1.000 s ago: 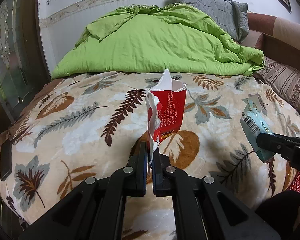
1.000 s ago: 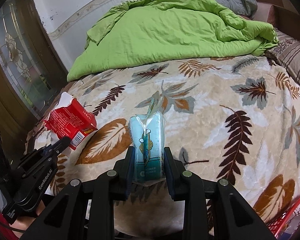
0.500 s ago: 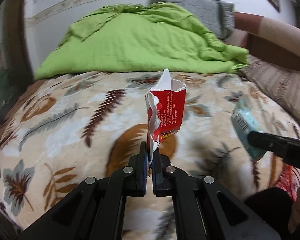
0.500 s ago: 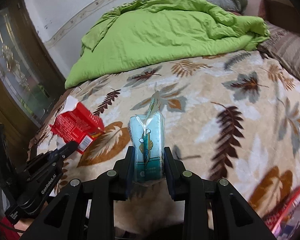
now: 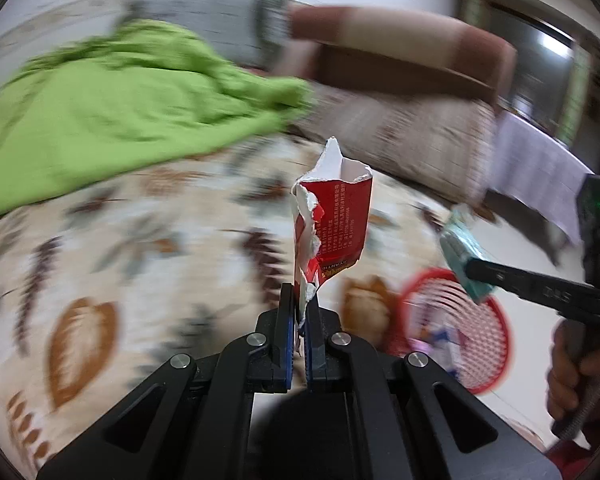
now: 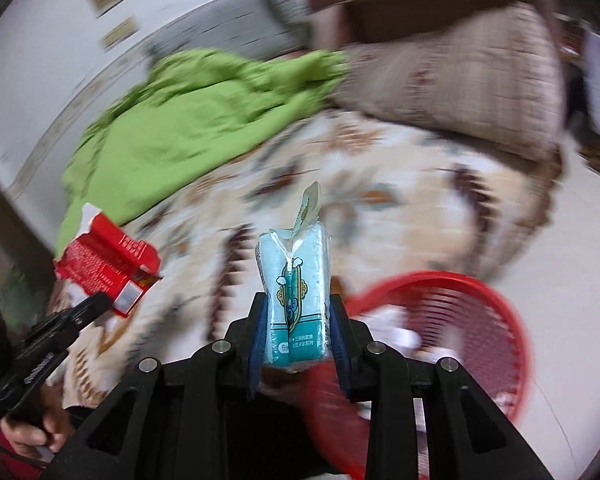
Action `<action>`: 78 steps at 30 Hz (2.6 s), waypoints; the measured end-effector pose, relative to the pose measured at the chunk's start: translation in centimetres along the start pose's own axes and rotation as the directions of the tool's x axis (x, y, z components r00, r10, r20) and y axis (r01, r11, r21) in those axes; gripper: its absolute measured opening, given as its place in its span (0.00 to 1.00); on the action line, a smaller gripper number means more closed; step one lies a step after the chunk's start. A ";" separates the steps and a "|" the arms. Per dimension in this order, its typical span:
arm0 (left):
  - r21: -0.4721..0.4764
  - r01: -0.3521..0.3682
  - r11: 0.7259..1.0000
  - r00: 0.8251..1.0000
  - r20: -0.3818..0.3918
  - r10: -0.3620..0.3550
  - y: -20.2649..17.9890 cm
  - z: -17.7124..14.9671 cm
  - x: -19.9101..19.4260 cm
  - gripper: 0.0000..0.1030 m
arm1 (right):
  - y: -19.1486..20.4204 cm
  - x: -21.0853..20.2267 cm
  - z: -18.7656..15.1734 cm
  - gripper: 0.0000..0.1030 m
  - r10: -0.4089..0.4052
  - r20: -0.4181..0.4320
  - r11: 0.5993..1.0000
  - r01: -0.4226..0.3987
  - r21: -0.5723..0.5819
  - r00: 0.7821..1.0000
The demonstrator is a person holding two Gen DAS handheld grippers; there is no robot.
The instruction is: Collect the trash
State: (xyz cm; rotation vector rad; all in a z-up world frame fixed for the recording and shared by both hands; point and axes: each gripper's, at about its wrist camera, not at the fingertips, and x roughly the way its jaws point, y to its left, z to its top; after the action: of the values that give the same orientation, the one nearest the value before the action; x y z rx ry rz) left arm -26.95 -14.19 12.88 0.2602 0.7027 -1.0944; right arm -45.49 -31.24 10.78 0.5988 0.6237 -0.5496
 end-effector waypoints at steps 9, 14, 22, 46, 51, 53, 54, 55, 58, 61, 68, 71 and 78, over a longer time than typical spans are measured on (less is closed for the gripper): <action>0.127 0.258 0.958 0.945 -0.240 -0.222 -10.5 -0.1 7.0 0.03 | -6.6 -2.0 -2.2 0.46 -0.142 -0.036 0.980 0.146 0.138 0.989; 0.129 0.261 0.957 0.938 -0.268 -0.220 -11.6 -1.0 7.6 0.47 | -7.4 -2.4 -2.8 0.60 -0.189 -0.035 0.967 0.193 0.169 0.981; 0.126 0.190 0.974 0.974 -0.151 -0.171 -8.1 -0.5 3.4 0.62 | -4.3 -3.2 -2.5 0.85 -0.353 -0.002 0.926 0.350 0.144 0.935; 0.062 -0.334 0.941 0.936 0.138 0.323 1.3 -4.3 -7.0 0.94 | 8.6 -6.4 -5.3 1.00 -0.511 0.178 0.859 0.502 0.097 0.841; 0.077 -0.381 0.921 0.919 0.135 0.369 0.7 -4.6 -6.8 0.95 | 8.4 -6.3 -5.5 1.00 -0.508 0.163 0.862 0.497 0.101 0.846; 0.093 -0.400 0.912 0.914 0.119 0.389 0.5 -4.3 -6.5 0.95 | 8.2 -6.3 -5.5 1.00 -0.502 0.156 0.865 0.490 0.107 0.851; 0.101 -0.407 0.908 0.911 0.115 0.395 0.4 -4.2 -6.4 0.95 | 8.0 -6.2 -5.5 1.00 -0.501 0.156 0.865 0.489 0.112 0.851; 0.107 -0.416 0.903 0.907 0.121 0.403 0.4 -4.2 -6.3 0.95 | 7.9 -6.2 -5.5 1.00 -0.500 0.156 0.866 0.487 0.114 0.852; 0.097 -0.419 0.903 0.904 0.134 0.405 0.3 -4.2 -6.3 0.95 | 7.8 -6.1 -5.4 1.00 -0.500 0.154 0.866 0.487 0.114 0.852; 0.096 -0.407 0.909 0.911 0.121 0.395 0.3 -4.2 -5.9 0.95 | 7.5 -5.9 -5.4 1.00 -0.498 0.149 0.866 0.485 0.120 0.854; 0.089 -0.378 0.921 0.924 0.089 0.371 0.4 -4.3 -5.5 0.95 | 6.7 -5.3 -5.2 1.00 -0.493 0.129 0.868 0.478 0.133 0.860; 0.086 -0.366 0.926 0.929 0.086 0.360 0.5 -4.4 -5.4 0.95 | 6.7 -5.3 -5.2 1.00 -0.493 0.130 0.868 0.478 0.132 0.860; 0.080 -0.351 0.933 0.936 0.076 0.345 0.8 -4.5 -5.3 0.95 | 6.6 -5.2 -5.3 1.00 -0.496 0.125 0.866 0.481 0.132 0.859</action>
State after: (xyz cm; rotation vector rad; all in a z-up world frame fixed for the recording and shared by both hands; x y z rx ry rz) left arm -29.49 -7.61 12.72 0.4130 0.5264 -0.7921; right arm -46.82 -21.69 13.05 0.4788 0.6045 -1.1035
